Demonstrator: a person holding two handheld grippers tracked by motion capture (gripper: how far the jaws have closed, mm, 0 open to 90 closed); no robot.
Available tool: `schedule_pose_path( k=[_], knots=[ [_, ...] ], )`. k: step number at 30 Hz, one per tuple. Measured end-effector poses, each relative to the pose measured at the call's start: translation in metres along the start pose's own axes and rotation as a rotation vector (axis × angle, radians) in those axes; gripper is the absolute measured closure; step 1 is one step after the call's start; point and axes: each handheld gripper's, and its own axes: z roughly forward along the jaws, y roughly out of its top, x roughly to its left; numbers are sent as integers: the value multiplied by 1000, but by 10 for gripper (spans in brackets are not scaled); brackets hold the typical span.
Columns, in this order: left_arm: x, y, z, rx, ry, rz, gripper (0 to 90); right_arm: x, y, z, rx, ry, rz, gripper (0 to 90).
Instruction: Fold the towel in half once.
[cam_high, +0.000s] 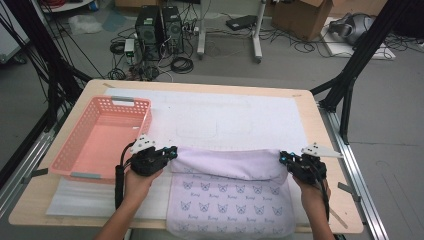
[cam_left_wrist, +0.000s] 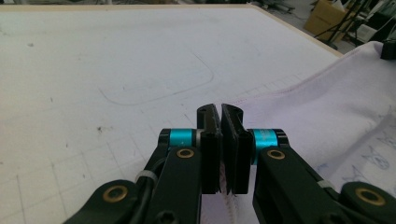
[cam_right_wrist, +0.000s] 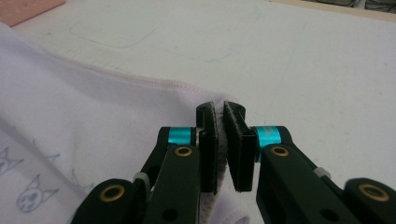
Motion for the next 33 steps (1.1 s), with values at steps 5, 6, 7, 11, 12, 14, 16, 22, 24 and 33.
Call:
schedule_pose_path(
  k=[5,6,7,11,12,14,16,22,24,33],
  knots=[
    [-6,-11,-11,2,-22,-9,856,7,-14,-11,9,15,2,836],
    [-8,-13,-14,0,-25,-4,856,8,-16,-13,14,11,-2,836],
    [-10,-14,-16,4,-30,-2,854,10,-18,-15,15,10,-4,836],
    [-17,-21,-24,9,-44,3,851,14,-25,-24,16,15,1,836],
    [-18,-23,-26,9,-45,5,850,16,-27,-27,19,17,1,836],
    [-19,-26,-30,12,-44,2,849,20,-30,-32,18,21,-5,836],
    [-21,-29,-33,14,-45,5,848,23,-33,-38,16,22,-11,836],
    [-31,-38,-42,31,-52,23,845,31,-42,-53,18,22,-16,837],
    [-33,-40,-45,41,-61,29,845,33,-46,-58,20,23,-18,837],
    [-31,-48,-47,67,-106,-10,701,38,-67,-69,100,52,-59,773]
  ],
)
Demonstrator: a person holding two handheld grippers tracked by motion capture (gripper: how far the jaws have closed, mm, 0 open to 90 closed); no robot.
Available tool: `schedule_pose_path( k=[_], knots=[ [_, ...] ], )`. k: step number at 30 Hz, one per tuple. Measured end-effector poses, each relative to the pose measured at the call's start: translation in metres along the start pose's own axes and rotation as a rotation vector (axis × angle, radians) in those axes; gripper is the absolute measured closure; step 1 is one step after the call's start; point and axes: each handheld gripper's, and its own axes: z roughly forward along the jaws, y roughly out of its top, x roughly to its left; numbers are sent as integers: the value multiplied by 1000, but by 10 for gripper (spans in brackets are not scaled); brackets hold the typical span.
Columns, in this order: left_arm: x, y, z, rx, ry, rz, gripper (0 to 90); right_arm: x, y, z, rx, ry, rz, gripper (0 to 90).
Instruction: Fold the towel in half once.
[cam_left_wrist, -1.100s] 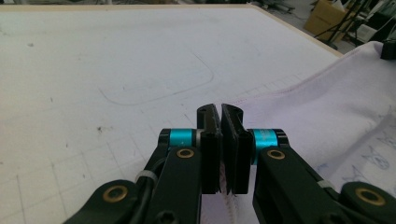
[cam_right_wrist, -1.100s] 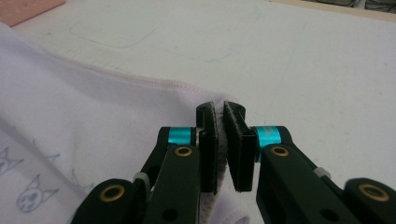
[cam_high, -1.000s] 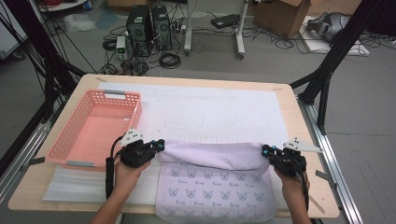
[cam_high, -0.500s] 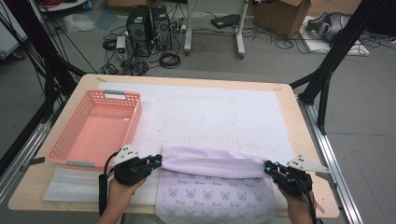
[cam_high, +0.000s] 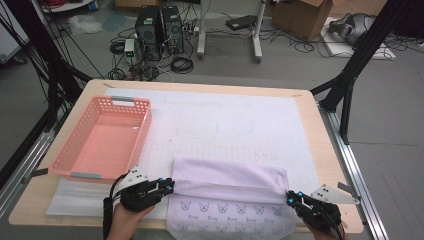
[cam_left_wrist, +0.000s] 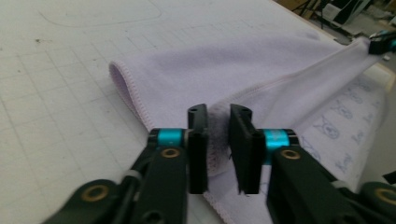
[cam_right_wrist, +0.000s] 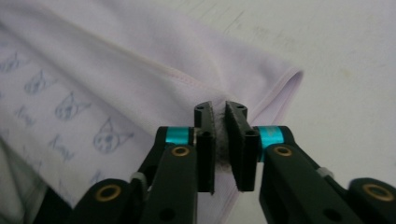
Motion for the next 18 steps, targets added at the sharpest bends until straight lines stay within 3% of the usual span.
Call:
schedule_pose_path(
  k=[2,4,5,7,10,12,15,17,18],
  knots=[
    [3,2,1,-9,16,-14,556,1,-2,-2,-1,9,-7,698],
    [5,5,1,-31,34,-13,499,-2,2,-7,-67,1,14,636],
    [7,7,2,-41,41,-14,487,-4,6,-11,-111,-11,31,634],
    [10,10,4,-62,53,-22,466,-7,16,-15,-173,-73,13,640],
    [14,14,8,-73,69,-27,444,-17,25,3,-118,-118,-1,650],
    [16,14,10,-73,76,-31,438,-25,27,25,-55,-97,12,664],
    [18,13,11,-67,83,-34,437,-30,27,57,24,1,-8,750],
    [21,13,11,-68,88,-41,436,-32,26,75,84,-13,-58,789],
    [22,13,11,-67,89,-43,436,-35,27,77,67,-24,-49,809]
  ],
)
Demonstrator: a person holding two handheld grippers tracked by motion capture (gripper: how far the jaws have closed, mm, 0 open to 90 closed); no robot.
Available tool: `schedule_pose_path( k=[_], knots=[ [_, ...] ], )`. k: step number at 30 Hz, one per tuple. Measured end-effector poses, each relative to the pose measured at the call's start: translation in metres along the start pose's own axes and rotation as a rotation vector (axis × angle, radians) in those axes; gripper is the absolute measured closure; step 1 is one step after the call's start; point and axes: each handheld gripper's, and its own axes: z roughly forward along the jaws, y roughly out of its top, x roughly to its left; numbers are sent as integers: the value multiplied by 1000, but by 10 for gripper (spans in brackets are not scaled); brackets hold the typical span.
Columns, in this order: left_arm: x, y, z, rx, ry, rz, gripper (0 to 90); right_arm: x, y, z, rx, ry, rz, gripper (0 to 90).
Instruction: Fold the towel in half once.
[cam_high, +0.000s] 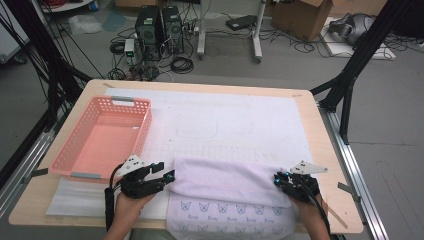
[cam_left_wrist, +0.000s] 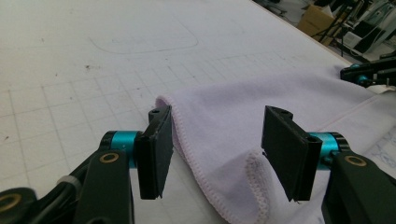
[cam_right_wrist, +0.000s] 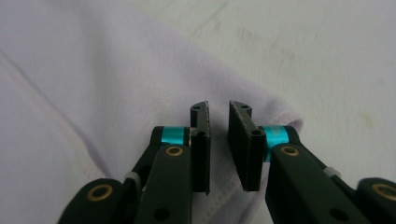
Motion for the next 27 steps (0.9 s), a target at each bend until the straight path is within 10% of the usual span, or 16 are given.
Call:
schedule_pose_path(
  k=[8,16,27],
  knots=[
    [5,1,7,22,3,-5,438,-14,5,4,-22,-221,40,766],
    [14,7,27,70,22,-13,421,-17,4,-15,-66,-39,128,577],
    [10,10,59,216,18,20,414,-12,0,-4,49,-11,100,443]
  ],
)
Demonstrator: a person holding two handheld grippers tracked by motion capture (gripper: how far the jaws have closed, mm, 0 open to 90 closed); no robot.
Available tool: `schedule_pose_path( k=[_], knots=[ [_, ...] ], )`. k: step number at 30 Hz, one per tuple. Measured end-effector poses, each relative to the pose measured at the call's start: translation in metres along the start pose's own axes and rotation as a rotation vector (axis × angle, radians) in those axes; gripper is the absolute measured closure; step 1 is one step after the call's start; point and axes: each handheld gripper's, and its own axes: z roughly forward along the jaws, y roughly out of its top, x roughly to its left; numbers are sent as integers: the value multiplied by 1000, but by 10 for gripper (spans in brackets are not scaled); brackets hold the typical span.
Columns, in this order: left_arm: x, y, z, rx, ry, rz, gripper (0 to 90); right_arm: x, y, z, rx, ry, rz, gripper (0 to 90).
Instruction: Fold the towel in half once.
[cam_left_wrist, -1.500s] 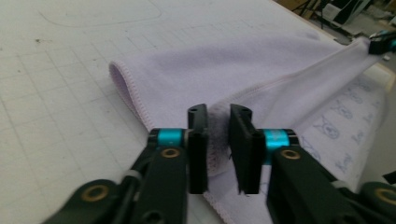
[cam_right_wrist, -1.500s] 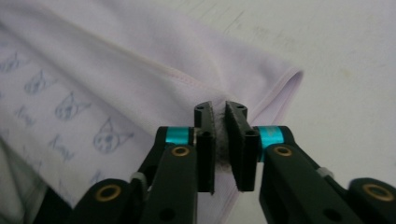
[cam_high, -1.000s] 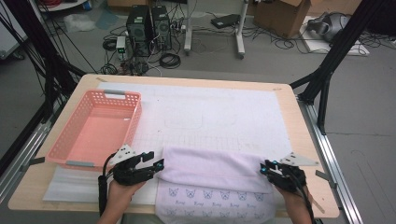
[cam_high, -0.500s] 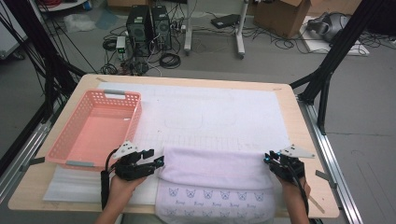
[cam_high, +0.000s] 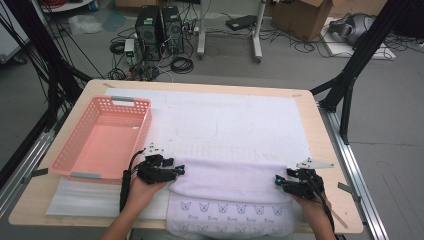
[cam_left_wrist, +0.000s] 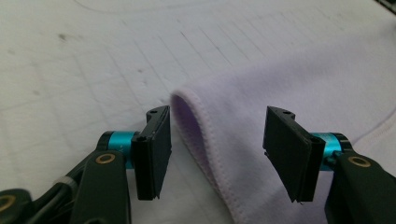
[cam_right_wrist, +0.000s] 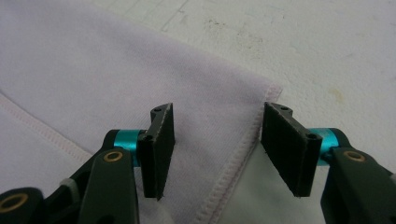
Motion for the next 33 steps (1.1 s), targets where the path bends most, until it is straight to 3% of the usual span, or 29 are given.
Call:
schedule_pose_path(
  k=[3,6,9,11,18,27,33],
  knots=[
    [-3,-1,1,0,12,21,441,3,1,0,10,-9,-11,490],
    [-7,-2,0,13,40,56,601,3,2,-1,19,-8,3,604],
    [-6,-2,-1,30,11,42,761,5,2,-1,24,26,5,748],
    [-7,-3,0,27,-4,38,832,6,3,-1,24,36,4,784],
    [-7,-3,0,20,-2,-6,852,2,1,-1,11,73,32,816],
    [-8,-2,-4,-20,-1,8,855,5,2,-1,0,48,-23,829],
    [-2,5,-5,-30,-20,-9,858,2,5,-5,-49,60,0,839]
  ],
)
